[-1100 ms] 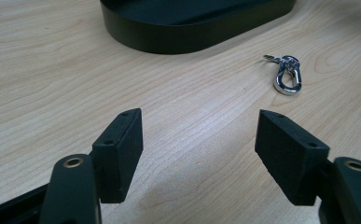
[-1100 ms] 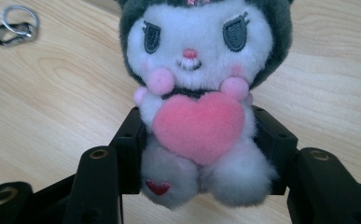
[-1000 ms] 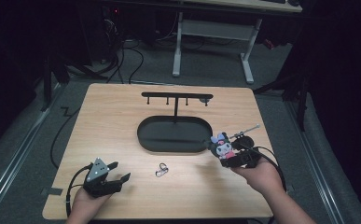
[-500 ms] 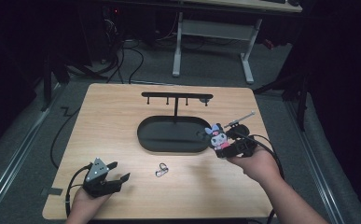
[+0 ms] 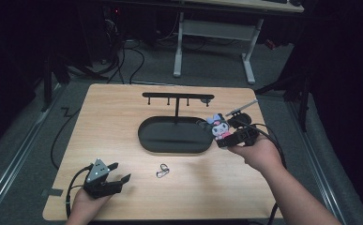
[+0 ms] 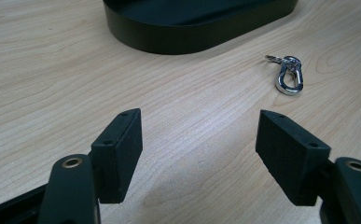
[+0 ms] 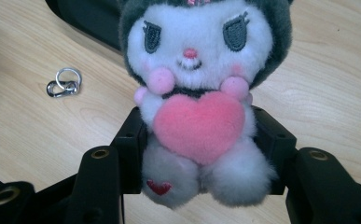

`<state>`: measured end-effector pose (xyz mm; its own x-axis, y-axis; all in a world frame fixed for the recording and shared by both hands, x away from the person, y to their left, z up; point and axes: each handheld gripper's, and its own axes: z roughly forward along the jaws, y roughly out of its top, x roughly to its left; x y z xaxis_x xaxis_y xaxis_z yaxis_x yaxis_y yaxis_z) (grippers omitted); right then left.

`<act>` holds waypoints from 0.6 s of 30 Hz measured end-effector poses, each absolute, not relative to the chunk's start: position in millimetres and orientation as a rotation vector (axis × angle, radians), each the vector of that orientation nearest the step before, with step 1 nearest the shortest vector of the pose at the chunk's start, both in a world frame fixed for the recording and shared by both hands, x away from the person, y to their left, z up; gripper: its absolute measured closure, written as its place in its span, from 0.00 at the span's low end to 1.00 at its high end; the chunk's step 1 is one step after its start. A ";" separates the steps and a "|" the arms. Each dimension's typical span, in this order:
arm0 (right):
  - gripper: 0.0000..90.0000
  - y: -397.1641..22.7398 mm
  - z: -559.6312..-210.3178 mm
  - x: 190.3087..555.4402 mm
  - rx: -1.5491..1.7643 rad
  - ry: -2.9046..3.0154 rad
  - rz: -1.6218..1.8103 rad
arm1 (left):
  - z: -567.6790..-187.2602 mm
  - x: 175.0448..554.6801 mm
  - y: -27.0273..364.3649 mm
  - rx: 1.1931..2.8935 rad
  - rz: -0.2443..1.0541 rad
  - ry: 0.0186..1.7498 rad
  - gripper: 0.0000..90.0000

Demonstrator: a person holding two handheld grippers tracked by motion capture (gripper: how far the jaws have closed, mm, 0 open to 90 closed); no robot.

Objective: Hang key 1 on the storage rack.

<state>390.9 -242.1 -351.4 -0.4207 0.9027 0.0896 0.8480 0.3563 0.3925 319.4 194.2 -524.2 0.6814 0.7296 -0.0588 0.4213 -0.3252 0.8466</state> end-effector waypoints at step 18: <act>0.54 -231.6 -317.3 416.7 1.597 2.425 0.582 | -524.0 319.8 195.4 1.961 0.413 0.887 0.36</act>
<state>416.7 -231.6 -317.3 -0.4068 0.9113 0.0639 0.8409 0.3462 0.4160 319.8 195.4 -524.0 0.6851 0.7258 -0.0624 0.4195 -0.3230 0.8484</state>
